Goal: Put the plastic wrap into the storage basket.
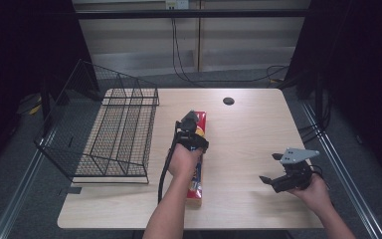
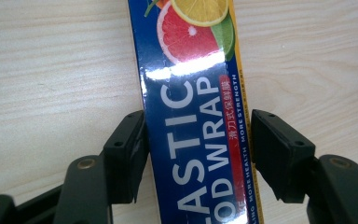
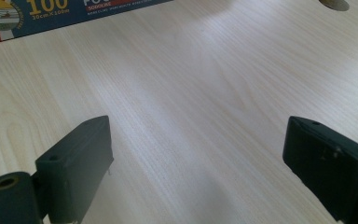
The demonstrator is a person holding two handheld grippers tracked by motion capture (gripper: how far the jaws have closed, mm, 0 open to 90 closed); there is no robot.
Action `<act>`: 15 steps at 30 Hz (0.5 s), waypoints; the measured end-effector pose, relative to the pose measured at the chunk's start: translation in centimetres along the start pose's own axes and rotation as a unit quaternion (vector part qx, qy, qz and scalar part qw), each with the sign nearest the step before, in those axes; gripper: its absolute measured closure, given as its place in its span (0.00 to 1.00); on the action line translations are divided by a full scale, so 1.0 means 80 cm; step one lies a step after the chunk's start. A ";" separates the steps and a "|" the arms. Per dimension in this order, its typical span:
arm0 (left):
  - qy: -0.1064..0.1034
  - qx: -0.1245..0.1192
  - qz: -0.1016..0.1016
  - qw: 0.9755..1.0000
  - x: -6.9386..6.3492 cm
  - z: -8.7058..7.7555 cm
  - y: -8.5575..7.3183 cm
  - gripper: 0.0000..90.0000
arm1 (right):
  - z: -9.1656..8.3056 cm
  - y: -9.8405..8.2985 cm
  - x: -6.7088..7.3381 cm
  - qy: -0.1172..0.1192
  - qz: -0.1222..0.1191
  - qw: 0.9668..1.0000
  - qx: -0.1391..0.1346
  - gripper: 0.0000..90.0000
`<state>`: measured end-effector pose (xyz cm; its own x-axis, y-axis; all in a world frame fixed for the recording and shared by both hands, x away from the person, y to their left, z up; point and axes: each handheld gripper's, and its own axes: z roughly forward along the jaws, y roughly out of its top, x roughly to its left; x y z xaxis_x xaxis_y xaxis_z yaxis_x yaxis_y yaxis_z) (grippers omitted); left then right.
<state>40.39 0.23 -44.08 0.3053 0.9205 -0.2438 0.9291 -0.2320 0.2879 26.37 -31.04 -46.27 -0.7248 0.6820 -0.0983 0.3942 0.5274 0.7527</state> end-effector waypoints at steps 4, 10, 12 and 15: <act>0.011 0.006 -0.001 1.000 -0.002 0.000 0.002 0.45 | 0.000 0.000 -0.001 0.000 -0.001 1.000 -0.002 0.09; 0.024 0.029 0.006 0.999 0.002 -0.005 0.009 0.50 | -0.001 0.000 0.000 -0.002 0.001 1.000 -0.006 0.09; 0.029 0.038 0.006 0.999 0.002 -0.006 0.011 0.50 | -0.001 0.000 0.000 -0.002 0.000 1.000 -0.006 0.09; 0.029 0.040 0.005 0.999 0.003 -0.010 0.013 0.51 | -0.001 0.001 -0.001 0.001 0.000 1.000 -0.007 0.09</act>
<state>41.29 0.46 -43.09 0.3045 0.9340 -0.1868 0.9404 -0.2636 0.2148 26.41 -31.09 -46.20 -0.7253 0.6815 -0.0969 0.3866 0.5198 0.7618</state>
